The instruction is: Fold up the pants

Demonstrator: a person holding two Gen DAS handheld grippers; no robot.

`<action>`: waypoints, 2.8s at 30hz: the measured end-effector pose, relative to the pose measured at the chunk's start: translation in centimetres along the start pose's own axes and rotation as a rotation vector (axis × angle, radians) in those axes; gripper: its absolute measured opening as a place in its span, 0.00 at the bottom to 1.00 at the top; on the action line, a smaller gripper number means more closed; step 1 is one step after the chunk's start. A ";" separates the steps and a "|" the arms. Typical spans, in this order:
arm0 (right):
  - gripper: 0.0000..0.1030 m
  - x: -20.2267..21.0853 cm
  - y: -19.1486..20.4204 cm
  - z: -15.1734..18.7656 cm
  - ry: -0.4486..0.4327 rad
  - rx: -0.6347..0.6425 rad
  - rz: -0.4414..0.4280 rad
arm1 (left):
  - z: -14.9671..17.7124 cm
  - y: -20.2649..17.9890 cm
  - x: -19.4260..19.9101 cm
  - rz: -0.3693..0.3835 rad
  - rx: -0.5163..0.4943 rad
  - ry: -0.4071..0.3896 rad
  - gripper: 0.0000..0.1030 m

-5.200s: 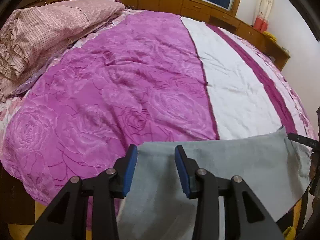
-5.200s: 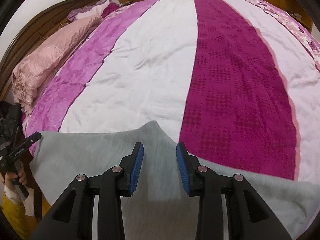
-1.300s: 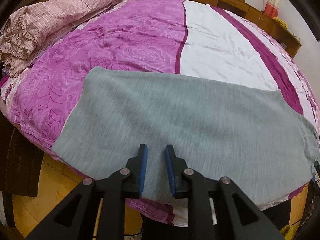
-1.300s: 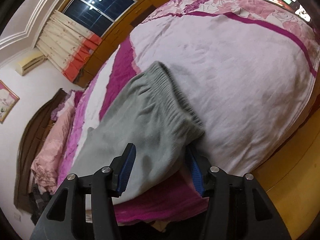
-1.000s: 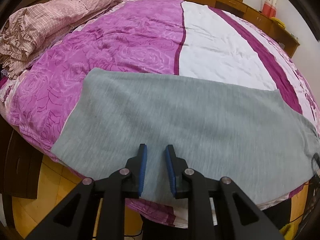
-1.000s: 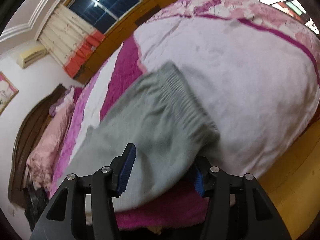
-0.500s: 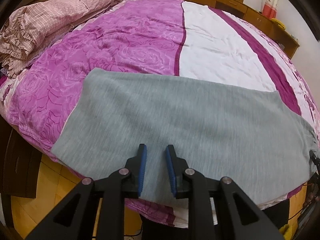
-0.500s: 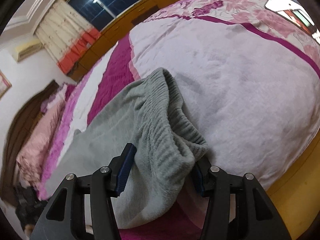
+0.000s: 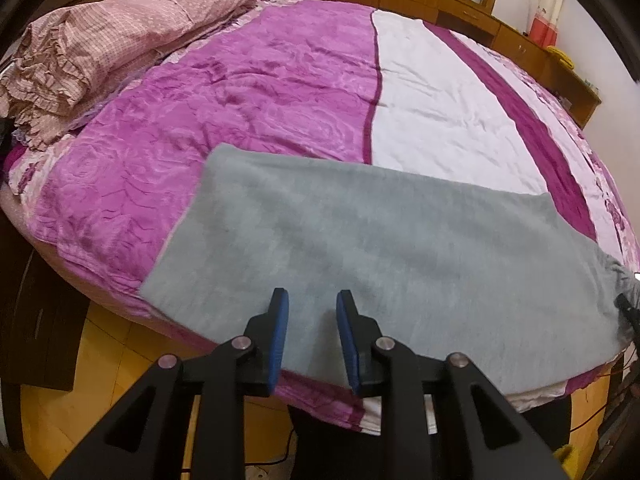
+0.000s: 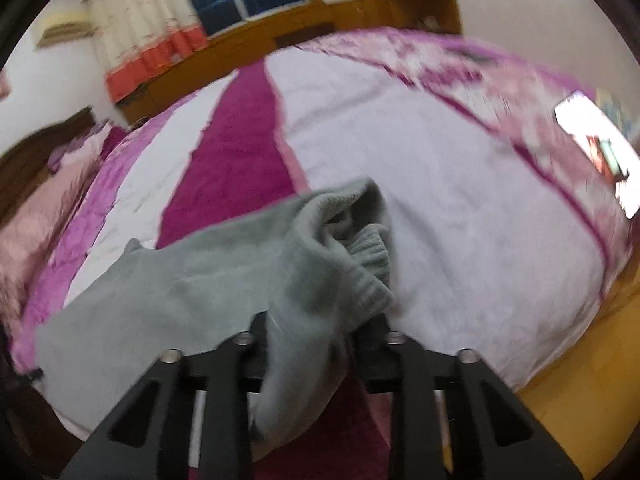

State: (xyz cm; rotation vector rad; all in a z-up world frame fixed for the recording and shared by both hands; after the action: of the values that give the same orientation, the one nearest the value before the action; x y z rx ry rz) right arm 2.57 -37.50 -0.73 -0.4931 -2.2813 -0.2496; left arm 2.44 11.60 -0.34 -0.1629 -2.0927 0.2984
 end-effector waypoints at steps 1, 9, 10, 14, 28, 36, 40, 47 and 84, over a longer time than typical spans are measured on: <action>0.11 0.5 0.5 -0.3 -0.020 0.026 0.000 | -0.1 0.2 0.3 0.003 0.004 -0.007 0.25; 0.09 5.2 6.1 -3.5 -0.117 0.129 -0.141 | -0.5 1.5 1.3 0.006 0.031 -0.029 0.25; 0.09 5.8 7.0 -3.8 -0.126 0.137 -0.169 | -0.5 1.6 1.3 0.008 0.033 -0.030 0.25; 0.09 8.0 10.4 -4.8 -0.151 0.161 -0.261 | -0.6 1.9 1.4 0.014 0.035 -0.034 0.25; 0.09 12.8 25.4 -1.8 -0.157 0.363 -0.492 | -2.1 3.5 2.2 0.047 0.018 -0.059 0.25; 0.09 12.4 33.4 2.5 -0.092 0.450 -0.547 | -2.4 3.8 1.6 0.089 0.014 -0.067 0.25; 0.09 12.1 36.1 4.6 -0.070 0.503 -0.546 | -2.4 3.8 1.7 0.118 0.019 -0.080 0.25; 0.10 10.8 38.5 8.4 -0.009 0.591 -0.513 | -2.1 4.1 1.9 0.106 0.026 -0.088 0.25; 0.50 3.9 24.2 10.7 0.141 0.519 -0.346 | 1.9 -2.5 -2.6 0.272 0.098 0.107 0.40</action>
State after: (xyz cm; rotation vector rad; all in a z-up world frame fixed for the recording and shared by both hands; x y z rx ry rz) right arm 3.36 -11.00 -4.57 0.1818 -2.1693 0.1388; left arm 2.18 8.33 -2.77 -0.3977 -1.9455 0.5424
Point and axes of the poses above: each gripper's, at about its wrist camera, not at the fingertips, and x roughly against the way its jaws point, y to its left, z to its underside, the point moved 8 cm from there along -x, roughly the way its jaws point, and after that the axes turned 15 degrees about z, right-handed, at the moved point
